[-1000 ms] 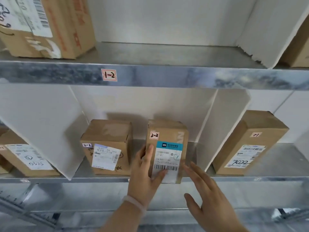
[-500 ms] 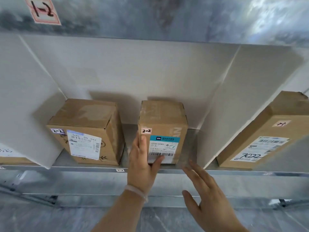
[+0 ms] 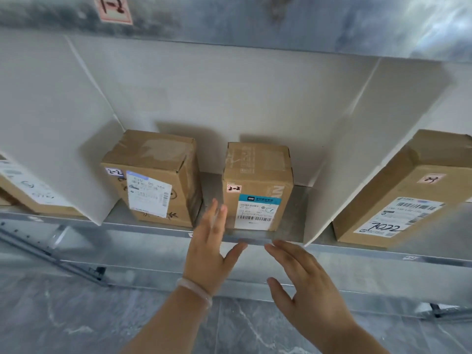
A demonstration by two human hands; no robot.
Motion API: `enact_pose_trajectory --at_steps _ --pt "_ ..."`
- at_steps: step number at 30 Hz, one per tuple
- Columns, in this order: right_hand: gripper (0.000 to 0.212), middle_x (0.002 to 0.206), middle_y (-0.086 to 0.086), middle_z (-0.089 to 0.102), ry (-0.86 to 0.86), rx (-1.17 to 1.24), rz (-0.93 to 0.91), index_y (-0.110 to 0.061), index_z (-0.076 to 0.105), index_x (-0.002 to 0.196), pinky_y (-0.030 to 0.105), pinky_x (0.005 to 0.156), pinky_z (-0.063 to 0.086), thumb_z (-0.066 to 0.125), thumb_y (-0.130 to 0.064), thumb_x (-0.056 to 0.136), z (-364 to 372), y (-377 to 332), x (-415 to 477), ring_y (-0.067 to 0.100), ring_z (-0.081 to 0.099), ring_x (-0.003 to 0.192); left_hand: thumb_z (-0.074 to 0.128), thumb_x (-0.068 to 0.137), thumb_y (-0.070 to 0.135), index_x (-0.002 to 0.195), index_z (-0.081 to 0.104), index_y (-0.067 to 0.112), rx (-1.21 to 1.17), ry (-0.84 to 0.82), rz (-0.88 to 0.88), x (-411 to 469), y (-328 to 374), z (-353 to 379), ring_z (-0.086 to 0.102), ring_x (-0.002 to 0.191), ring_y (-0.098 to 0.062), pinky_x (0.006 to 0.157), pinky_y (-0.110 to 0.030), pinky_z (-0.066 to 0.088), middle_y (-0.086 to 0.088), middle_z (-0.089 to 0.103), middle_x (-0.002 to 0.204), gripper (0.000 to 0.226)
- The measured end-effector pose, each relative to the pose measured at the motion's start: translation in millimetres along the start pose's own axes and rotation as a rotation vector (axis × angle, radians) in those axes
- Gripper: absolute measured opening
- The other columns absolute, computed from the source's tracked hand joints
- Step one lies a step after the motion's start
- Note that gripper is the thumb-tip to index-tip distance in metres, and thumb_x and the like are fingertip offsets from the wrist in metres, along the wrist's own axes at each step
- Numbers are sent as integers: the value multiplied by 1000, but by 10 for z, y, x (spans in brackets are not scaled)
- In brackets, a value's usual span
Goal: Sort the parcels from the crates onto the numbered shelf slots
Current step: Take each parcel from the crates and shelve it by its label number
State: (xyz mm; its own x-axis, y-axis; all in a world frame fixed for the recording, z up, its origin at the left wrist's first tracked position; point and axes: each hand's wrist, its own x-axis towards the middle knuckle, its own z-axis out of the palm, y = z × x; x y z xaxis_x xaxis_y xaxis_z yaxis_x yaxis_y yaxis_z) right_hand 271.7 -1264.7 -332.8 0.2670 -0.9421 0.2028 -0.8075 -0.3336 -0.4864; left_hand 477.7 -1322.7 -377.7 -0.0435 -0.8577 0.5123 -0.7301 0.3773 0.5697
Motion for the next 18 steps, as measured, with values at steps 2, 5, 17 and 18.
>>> enact_pose_trajectory --at_steps 2,5,17,18 --pt "58 140 -13 51 -39 -35 -57 -34 49 137 26 101 37 68 -39 82 4 -171 57 11 51 125 58 88 49 148 32 21 81 -19 -23 -165 29 -281 49 131 -28 101 -43 48 -12 45 149 71" --pt "62 153 -14 32 -200 -66 -185 -40 33 145 29 112 25 54 -53 88 96 -523 192 10 31 140 57 88 47 140 45 22 211 3 -86 -466 25 -869 56 122 -29 94 -47 52 -9 54 141 60" --pt "83 162 -7 7 -375 -51 -946 -38 5 153 29 118 -6 46 -63 85 588 -3015 -167 15 -1 148 88 60 50 128 66 23 856 99 -554 -2269 456 -3528 59 122 -35 95 -59 48 -11 60 135 77" --pt "84 162 -7 6 -373 -54 -991 -39 4 152 29 117 -7 45 -64 84 614 -3228 -291 14 -2 148 88 59 50 129 65 23 882 123 -590 -2464 551 -3700 58 123 -34 95 -60 48 -10 60 135 78"
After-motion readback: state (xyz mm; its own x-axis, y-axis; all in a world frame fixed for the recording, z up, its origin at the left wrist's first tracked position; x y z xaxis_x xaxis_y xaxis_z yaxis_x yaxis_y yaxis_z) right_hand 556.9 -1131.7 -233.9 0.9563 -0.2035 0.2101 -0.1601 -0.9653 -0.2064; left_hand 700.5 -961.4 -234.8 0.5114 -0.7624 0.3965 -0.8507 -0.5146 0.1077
